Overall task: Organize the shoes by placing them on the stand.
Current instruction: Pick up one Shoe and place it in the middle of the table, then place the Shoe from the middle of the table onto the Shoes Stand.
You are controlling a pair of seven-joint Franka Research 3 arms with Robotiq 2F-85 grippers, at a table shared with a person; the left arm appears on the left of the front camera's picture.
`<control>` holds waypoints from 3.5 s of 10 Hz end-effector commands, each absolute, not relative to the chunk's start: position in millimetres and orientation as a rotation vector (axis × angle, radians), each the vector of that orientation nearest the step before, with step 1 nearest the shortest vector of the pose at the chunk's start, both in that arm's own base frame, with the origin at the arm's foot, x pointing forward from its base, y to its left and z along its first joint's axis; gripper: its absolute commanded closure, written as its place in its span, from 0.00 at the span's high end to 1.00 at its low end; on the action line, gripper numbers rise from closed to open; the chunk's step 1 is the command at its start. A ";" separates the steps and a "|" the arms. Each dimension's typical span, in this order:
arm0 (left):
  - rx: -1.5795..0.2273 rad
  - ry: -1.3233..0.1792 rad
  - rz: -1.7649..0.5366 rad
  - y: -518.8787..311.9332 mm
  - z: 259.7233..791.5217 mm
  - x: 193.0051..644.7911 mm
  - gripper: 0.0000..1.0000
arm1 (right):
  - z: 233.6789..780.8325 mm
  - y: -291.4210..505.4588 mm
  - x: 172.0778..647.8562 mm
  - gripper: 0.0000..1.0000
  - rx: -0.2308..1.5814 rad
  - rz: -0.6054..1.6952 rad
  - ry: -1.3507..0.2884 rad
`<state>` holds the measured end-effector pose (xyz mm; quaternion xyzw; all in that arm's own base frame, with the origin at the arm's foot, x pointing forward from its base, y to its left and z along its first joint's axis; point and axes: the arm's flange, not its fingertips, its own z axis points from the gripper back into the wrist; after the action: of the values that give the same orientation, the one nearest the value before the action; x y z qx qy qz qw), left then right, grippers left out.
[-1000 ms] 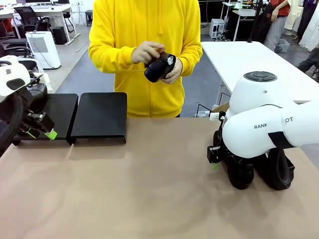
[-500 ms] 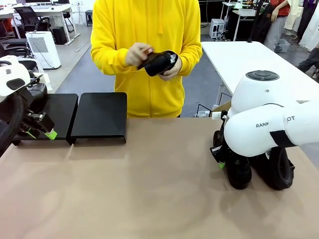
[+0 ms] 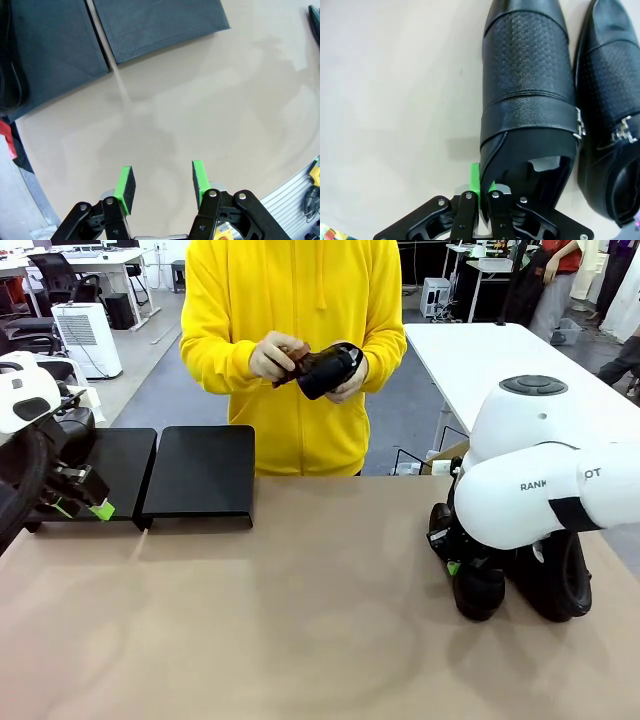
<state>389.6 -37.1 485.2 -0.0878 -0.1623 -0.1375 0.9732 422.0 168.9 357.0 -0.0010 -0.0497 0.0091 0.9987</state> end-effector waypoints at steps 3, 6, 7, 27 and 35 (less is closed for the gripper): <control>-0.197 -0.346 -0.290 -35.2 483.8 388.4 0.61 | 450.6 258.4 359.4 0.00 0.072 0.021 -0.269; -0.197 -0.346 -0.290 -35.2 483.8 388.4 0.61 | 424.0 355.4 352.5 0.00 0.145 0.068 -0.197; -0.197 -0.346 -0.290 -35.2 483.8 388.4 0.61 | 405.2 384.3 355.4 0.00 0.148 0.104 -0.166; -0.197 -0.346 -0.290 -35.2 483.8 388.4 0.61 | 395.3 414.4 357.0 1.00 0.245 0.053 -0.122; -0.197 -0.346 -0.290 -35.2 483.8 388.4 0.61 | 445.8 349.2 353.0 1.00 0.214 -0.048 -0.228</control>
<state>389.6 -37.2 485.1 -0.0874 -0.1625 -0.1375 0.9732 361.4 385.3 419.1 0.1304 -0.0746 0.0145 0.9885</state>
